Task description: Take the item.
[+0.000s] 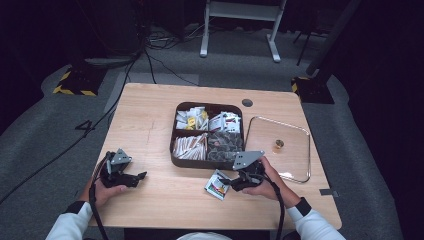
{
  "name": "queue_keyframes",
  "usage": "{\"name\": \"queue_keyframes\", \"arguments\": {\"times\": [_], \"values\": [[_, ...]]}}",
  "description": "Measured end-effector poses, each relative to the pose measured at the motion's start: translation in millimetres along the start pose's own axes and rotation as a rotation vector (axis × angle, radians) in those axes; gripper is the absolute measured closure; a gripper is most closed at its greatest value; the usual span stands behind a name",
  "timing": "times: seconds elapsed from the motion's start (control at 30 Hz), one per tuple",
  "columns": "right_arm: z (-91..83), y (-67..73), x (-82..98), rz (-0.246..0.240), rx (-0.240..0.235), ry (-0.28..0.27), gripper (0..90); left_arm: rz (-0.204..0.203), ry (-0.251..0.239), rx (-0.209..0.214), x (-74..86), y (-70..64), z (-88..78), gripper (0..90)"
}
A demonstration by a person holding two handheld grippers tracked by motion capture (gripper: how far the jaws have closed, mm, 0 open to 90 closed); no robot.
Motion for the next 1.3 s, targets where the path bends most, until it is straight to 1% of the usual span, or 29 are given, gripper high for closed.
{"name": "queue_keyframes", "arguments": {"times": [0.13, 0.2, 0.27, 0.33, 0.4, 0.43, 0.47, 0.53, 0.7, 0.8, 1.03, 1.27, 1.3], "values": [[-3.6, 0.0, -0.2, -0.016, 0.007, -0.006, 40.7, 0.0, -0.002, 0.0, 0.1, -0.1, 0.1, 15.0], [-8.4, -0.6, -0.3, -0.023, 0.012, -0.016, 37.1, -0.001, -0.002, 0.0, 0.1, -0.1, 0.1, 15.0], [-10.0, -0.8, -0.3, -0.026, 0.014, -0.019, 36.9, 0.0, 0.0, 0.001, 0.0, 0.0, 0.0, 15.0], [-14.7, -2.4, 0.1, -0.025, 0.032, -0.026, 36.1, 0.0, 0.0, 0.001, 0.0, 0.0, 0.0, 15.0], [-22.1, -6.5, 2.1, -0.014, 0.057, -0.035, 34.4, 0.0, 0.001, 0.0, 0.0, 0.0, 0.0, 15.0], [-22.1, -6.5, 2.1, -0.014, 0.057, -0.035, 34.4, -0.001, -0.002, 0.0, 0.1, -0.1, 0.1, 15.0], [-27.1, -9.0, 3.2, -0.002, 0.075, -0.045, 33.2, 0.0, 0.0, 0.001, 0.0, 0.0, 0.0, 15.0], [-29.1, -10.3, 3.6, -0.002, 0.08, -0.051, 32.7, -0.001, -0.002, 0.0, 0.1, -0.1, 0.1, 15.0], [-42.5, -18.8, 6.9, 0.017, 0.135, -0.065, 31.1, -0.001, -0.002, 0.0, 0.1, -0.1, 0.1, 15.0], [-48.1, -22.5, 9.3, 0.029, 0.158, -0.07, 30.6, 0.0, 0.0, 0.001, 0.0, 0.0, 0.0, 15.0], [-57.0, -31.9, 20.8, 0.056, 0.214, -0.054, 30.2, -0.001, -0.002, 0.0, 0.0, 0.0, 0.1, 15.0], [-66.2, -43.2, 35.9, 0.1, 0.257, -0.048, 30.0, 0.0, 0.0, 0.001, 0.0, 0.0, 0.0, 15.0], [-68.3, -45.9, 39.5, 0.11, 0.272, -0.045, 30.0, 0.0, -0.002, 0.0, 0.1, 0.0, 0.1, 15.0]]}}
Point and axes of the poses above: each handheld gripper's, and its own axes: z roughly forward along the jaws, x roughly out of its underside, y roughly to its left, the point moved 1 cm from there along z, roughly forward along the jaws, and after that the axes turned 15 degrees about -z, right-handed, at the moved point
